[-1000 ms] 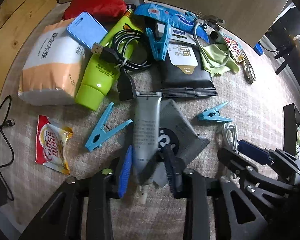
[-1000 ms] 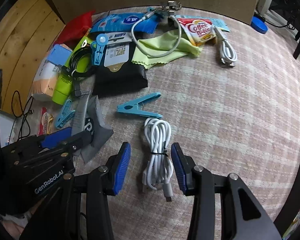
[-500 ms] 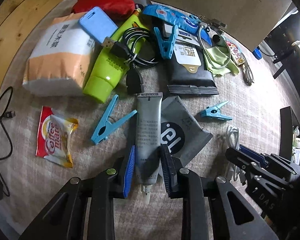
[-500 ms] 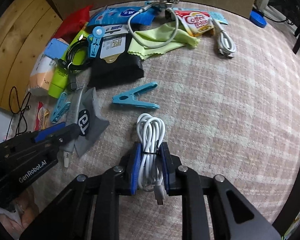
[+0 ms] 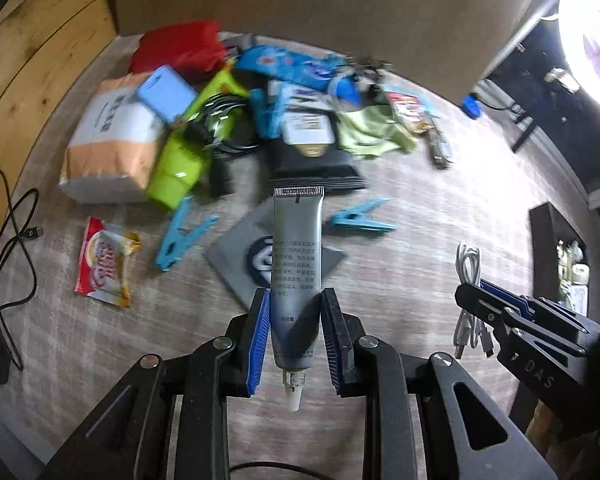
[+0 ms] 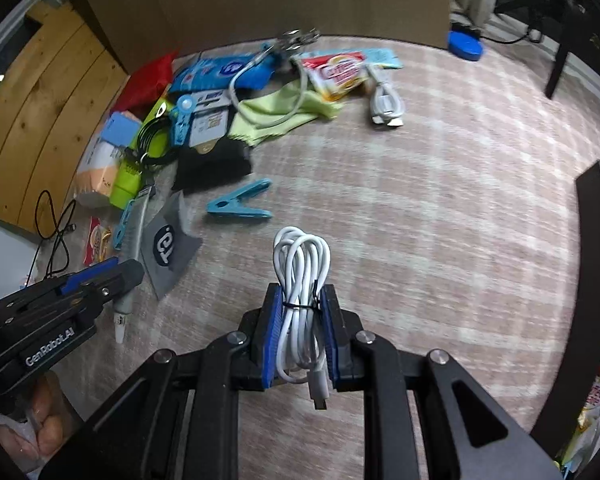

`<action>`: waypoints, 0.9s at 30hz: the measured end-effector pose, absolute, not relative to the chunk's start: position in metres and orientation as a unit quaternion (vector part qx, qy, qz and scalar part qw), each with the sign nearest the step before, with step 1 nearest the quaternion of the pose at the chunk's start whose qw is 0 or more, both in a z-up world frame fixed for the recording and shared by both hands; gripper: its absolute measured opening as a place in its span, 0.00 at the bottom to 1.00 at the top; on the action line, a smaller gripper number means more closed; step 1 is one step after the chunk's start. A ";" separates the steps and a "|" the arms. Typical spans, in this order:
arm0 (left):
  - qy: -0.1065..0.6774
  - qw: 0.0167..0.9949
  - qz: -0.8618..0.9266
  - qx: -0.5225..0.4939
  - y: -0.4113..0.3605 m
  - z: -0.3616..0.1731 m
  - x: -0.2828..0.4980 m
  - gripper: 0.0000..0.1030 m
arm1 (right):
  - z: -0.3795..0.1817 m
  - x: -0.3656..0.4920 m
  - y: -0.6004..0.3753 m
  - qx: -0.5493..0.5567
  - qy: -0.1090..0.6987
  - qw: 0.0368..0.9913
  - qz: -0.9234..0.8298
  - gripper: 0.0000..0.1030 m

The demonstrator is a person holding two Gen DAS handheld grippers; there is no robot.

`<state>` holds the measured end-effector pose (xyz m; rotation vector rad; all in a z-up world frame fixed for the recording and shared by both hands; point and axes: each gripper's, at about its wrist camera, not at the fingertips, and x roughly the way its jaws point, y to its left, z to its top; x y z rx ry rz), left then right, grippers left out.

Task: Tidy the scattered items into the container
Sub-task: 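Carry the tube and cable to the tray and release both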

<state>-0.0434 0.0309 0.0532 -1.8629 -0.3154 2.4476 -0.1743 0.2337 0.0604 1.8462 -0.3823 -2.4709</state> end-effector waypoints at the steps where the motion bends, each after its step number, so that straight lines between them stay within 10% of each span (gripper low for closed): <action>1: -0.099 0.030 0.793 -0.601 0.037 0.057 -0.046 0.23 | 0.062 -0.169 0.238 0.591 -0.126 0.014 -0.797 0.19; 27: 0.012 0.273 0.770 -0.576 0.360 0.135 -0.003 0.23 | 0.122 0.010 0.517 0.508 -0.227 -0.201 -0.806 0.19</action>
